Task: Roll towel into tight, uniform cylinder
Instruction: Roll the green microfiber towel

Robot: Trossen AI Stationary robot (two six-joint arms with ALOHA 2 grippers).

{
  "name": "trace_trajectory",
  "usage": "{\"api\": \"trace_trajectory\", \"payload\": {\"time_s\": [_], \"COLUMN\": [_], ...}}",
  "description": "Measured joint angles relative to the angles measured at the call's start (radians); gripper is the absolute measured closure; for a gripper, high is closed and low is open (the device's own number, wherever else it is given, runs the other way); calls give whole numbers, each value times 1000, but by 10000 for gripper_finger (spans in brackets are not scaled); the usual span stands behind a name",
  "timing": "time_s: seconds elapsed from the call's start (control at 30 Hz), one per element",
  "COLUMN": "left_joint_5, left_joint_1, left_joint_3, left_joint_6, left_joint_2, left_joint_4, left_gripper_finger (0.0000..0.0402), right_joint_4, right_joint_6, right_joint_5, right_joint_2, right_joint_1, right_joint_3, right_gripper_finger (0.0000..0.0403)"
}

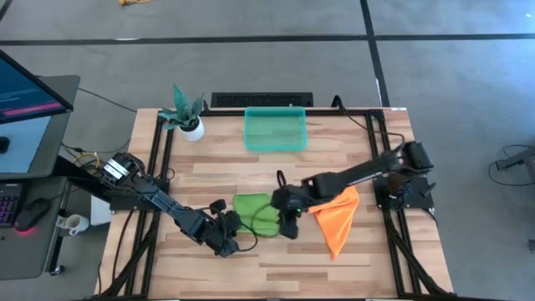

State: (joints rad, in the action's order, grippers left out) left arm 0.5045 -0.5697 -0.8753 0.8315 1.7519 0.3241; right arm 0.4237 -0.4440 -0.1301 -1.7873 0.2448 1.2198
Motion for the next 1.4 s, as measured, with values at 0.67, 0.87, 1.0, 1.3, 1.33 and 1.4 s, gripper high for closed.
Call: {"api": "trace_trajectory", "payload": {"time_s": [0.67,0.87,1.0,1.3,1.33,1.4], "left_joint_5": [2,5,5,0,0,0], "left_joint_1": [0,1,1,1,1,1], "left_joint_3": [0,0,0,0,0,0], "left_joint_6": [19,20,20,20,20,21], "left_joint_2": [0,1,1,1,1,1], "left_joint_4": [-2,-1,-1,-1,-1,-1], "left_gripper_finger": [336,336,336,336,336,336], "right_joint_4": [-314,-345,-341,-355,-351,-344], "right_joint_6": [148,145,91,-27,-44,-69], "right_joint_5": [254,199,210,213,213,213], "right_joint_2": [-170,-217,-243,-249,-249,-249], "right_joint_1": [134,103,87,43,38,31], "right_joint_3": [-1,-3,-3,0,0,0], "right_gripper_finger": [312,355,378,392,390,386]}}
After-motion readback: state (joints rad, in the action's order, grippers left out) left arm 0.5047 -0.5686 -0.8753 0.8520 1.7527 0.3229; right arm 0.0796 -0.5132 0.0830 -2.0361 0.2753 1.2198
